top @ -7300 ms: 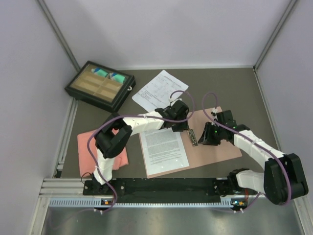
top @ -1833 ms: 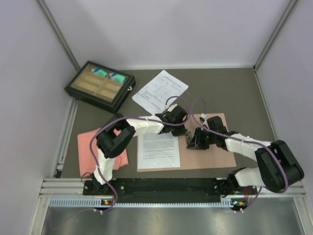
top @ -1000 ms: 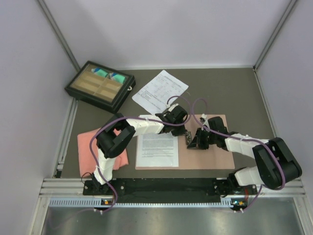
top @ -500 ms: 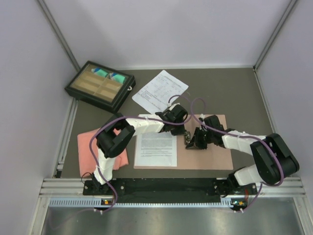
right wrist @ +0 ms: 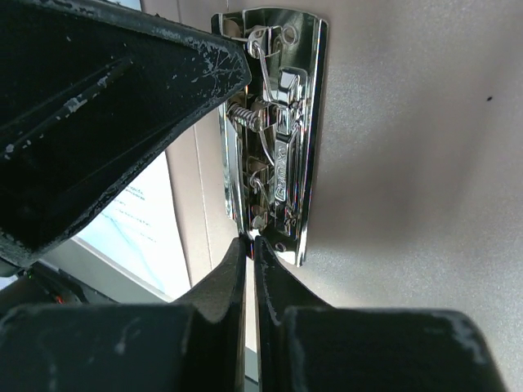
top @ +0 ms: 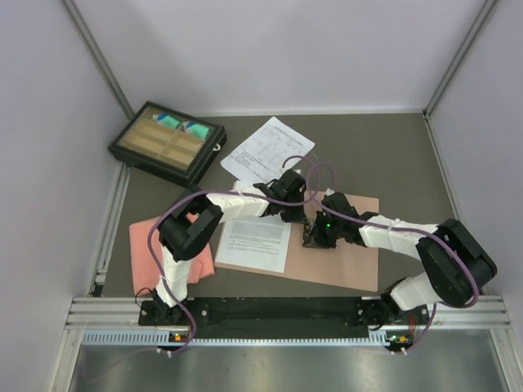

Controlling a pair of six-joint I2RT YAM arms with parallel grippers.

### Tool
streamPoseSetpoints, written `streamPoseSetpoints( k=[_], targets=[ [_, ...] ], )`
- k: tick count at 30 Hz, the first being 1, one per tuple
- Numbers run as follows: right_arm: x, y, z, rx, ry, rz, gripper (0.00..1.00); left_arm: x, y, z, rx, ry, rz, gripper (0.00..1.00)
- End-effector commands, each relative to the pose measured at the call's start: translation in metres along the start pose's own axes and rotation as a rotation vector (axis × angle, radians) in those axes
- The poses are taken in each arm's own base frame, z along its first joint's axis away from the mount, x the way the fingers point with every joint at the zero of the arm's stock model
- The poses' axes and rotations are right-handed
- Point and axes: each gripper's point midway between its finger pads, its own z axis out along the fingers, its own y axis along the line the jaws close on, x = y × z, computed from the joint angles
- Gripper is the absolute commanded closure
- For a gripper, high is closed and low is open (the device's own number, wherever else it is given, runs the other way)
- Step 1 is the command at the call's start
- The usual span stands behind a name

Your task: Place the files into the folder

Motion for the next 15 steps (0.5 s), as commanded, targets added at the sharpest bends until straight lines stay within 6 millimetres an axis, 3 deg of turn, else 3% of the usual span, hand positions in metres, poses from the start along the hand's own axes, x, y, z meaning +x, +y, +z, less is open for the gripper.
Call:
streamPoseSetpoints(
  k=[1, 4, 5, 8, 13, 15],
  targets=[
    [0.015, -0.112, -0.001, 0.466, -0.052, -0.024, 1.0, 0.036, 0.018, -0.009, -0.02, 0.127, 0.038, 1.0],
    [0.011, -0.077, 0.007, 0.285, -0.045, -0.058, 1.0, 0.033, 0.021, -0.01, -0.036, 0.106, 0.008, 1.0],
    [0.012, -0.059, 0.005, 0.198, -0.03, -0.068, 1.0, 0.033, 0.022, -0.01, -0.045, 0.097, -0.022, 1.0],
    [0.001, -0.032, -0.007, 0.099, -0.062, -0.095, 1.0, 0.029, 0.023, -0.013, -0.052, 0.059, -0.071, 1.0],
    [-0.015, -0.01, -0.022, 0.064, -0.081, -0.157, 1.0, 0.023, 0.023, -0.015, -0.069, 0.036, -0.084, 1.0],
    [-0.014, -0.019, -0.017, 0.093, -0.063, -0.151, 1.0, 0.022, 0.022, -0.015, -0.072, 0.035, -0.084, 1.0]
  ],
)
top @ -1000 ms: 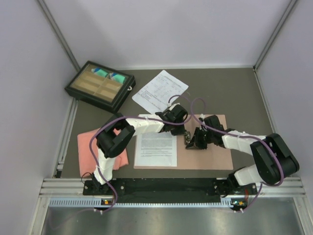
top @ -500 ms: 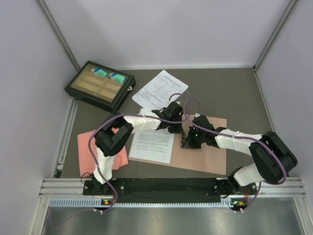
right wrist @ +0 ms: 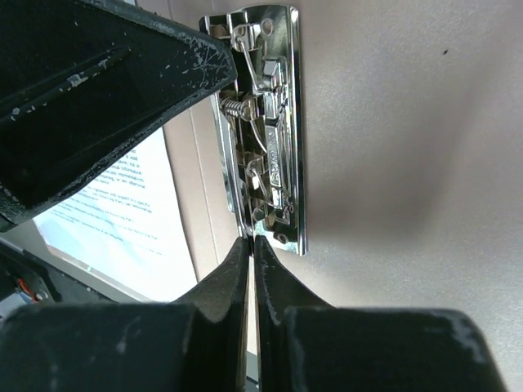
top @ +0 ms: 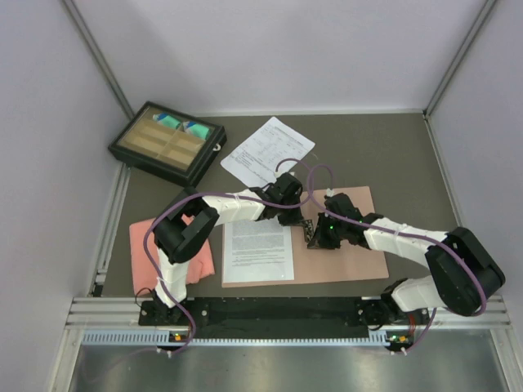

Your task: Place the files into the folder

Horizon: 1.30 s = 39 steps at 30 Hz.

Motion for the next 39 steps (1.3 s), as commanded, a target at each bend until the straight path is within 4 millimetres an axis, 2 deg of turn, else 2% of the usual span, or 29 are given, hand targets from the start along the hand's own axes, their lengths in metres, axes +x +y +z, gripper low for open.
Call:
streamPoseSetpoints(
  k=[1, 3, 5, 7, 9, 13, 16, 19, 21, 22, 25, 27, 29, 30, 31, 32, 35, 39],
  targets=[
    [-0.005, -0.03, 0.001, 0.136, -0.009, -0.039, 1.0, 0.014, 0.018, -0.01, -0.086, 0.043, 0.003, 1.0],
    [0.004, -0.042, 0.007, 0.176, 0.016, -0.013, 1.0, 0.014, 0.021, -0.01, -0.097, 0.039, 0.006, 1.0],
    [0.021, -0.072, 0.006, 0.303, 0.047, 0.057, 1.0, 0.014, 0.025, -0.011, -0.11, 0.036, 0.021, 1.0],
    [0.027, -0.099, 0.005, 0.443, 0.046, 0.086, 1.0, 0.01, 0.032, -0.011, -0.123, 0.036, 0.022, 1.0],
    [0.035, -0.107, 0.013, 0.448, 0.06, 0.085, 1.0, 0.01, 0.037, -0.013, -0.12, 0.048, 0.021, 1.0],
    [0.04, -0.093, 0.025, 0.376, 0.074, 0.076, 1.0, 0.008, 0.034, -0.015, -0.099, 0.05, -0.006, 1.0],
    [0.029, -0.08, 0.027, 0.32, 0.057, 0.032, 1.0, 0.011, 0.032, -0.016, -0.076, 0.044, -0.047, 1.0],
    [0.009, -0.025, 0.021, 0.076, 0.014, -0.026, 1.0, 0.012, 0.032, -0.017, -0.062, 0.027, -0.093, 1.0],
    [-0.004, -0.003, 0.014, 0.002, -0.007, -0.05, 0.87, 0.014, 0.033, -0.018, -0.058, 0.022, -0.114, 1.0],
    [-0.006, 0.007, 0.012, -0.052, 0.004, -0.06, 0.77, 0.013, 0.031, -0.017, -0.047, 0.017, -0.13, 1.0],
    [-0.008, 0.015, 0.01, -0.106, 0.008, -0.064, 0.67, 0.014, 0.027, -0.016, -0.035, 0.027, -0.135, 1.0],
    [-0.004, 0.012, 0.014, -0.1, 0.026, -0.064, 0.67, 0.013, 0.027, -0.016, -0.034, 0.028, -0.133, 1.0],
    [-0.005, 0.013, 0.016, -0.12, 0.025, -0.06, 0.72, 0.013, 0.027, -0.016, -0.037, 0.027, -0.133, 1.0],
    [-0.001, 0.011, 0.017, -0.126, 0.038, -0.053, 0.76, 0.013, 0.027, -0.016, -0.037, 0.027, -0.133, 1.0],
    [0.0, 0.011, 0.018, -0.128, 0.038, -0.049, 0.86, 0.014, 0.028, -0.015, -0.04, 0.029, -0.132, 1.0],
    [0.001, 0.01, 0.018, -0.127, 0.037, -0.049, 0.89, 0.013, 0.028, -0.016, -0.043, 0.027, -0.131, 1.0],
    [0.004, 0.007, 0.018, -0.123, 0.045, -0.045, 0.9, 0.012, 0.028, -0.017, -0.045, 0.025, -0.127, 1.0],
    [0.004, 0.015, 0.019, -0.176, 0.043, -0.053, 0.9, 0.013, 0.027, -0.016, -0.047, 0.025, -0.131, 1.0]
  ],
)
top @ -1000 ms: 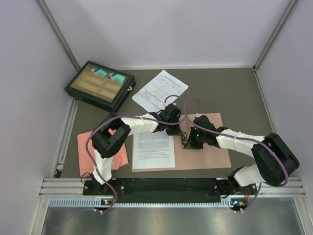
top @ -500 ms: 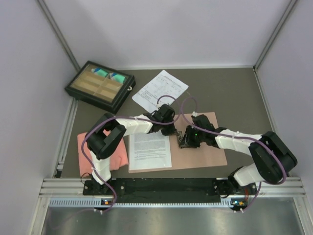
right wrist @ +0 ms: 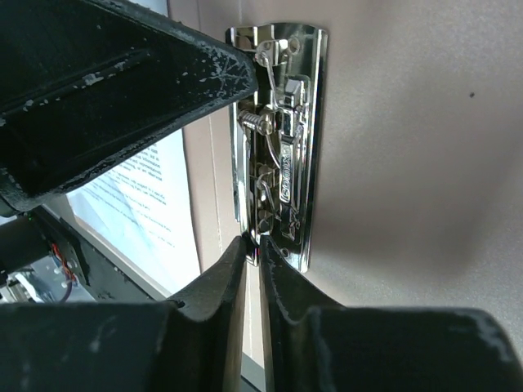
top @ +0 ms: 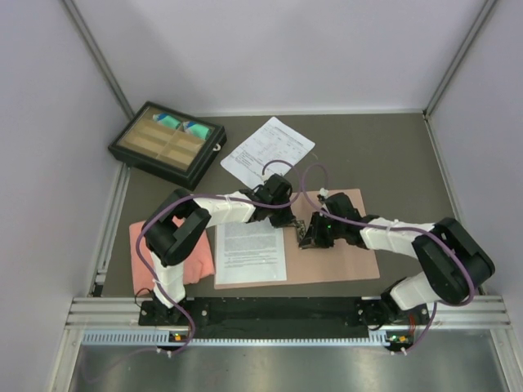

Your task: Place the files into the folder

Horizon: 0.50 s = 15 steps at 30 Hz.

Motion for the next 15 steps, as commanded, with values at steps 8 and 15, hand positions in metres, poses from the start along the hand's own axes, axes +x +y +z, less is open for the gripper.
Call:
streamPoseSetpoints(
  k=[8, 15],
  targets=[
    [0.008, -0.017, 0.003, 0.02, 0.012, 0.0, 1.0, 0.012, 0.012, -0.004, -0.051, 0.038, 0.018, 1.0],
    [0.018, -0.079, -0.013, 0.376, 0.02, 0.051, 1.0, 0.015, 0.018, -0.002, -0.075, 0.074, 0.096, 1.0]
  ],
)
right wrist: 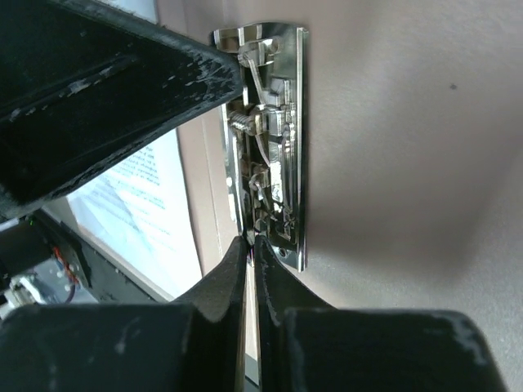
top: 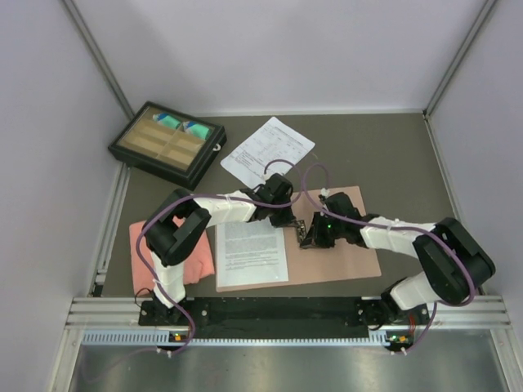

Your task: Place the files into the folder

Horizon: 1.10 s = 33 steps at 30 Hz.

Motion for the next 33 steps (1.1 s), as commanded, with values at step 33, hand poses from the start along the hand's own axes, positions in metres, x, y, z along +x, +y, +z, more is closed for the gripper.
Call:
streamPoseSetpoints(
  k=[33],
  targets=[
    [-0.014, 0.035, -0.032, -0.194, -0.069, -0.08, 0.76, 0.017, 0.018, -0.003, -0.049, 0.033, -0.034, 1.0]
  ],
)
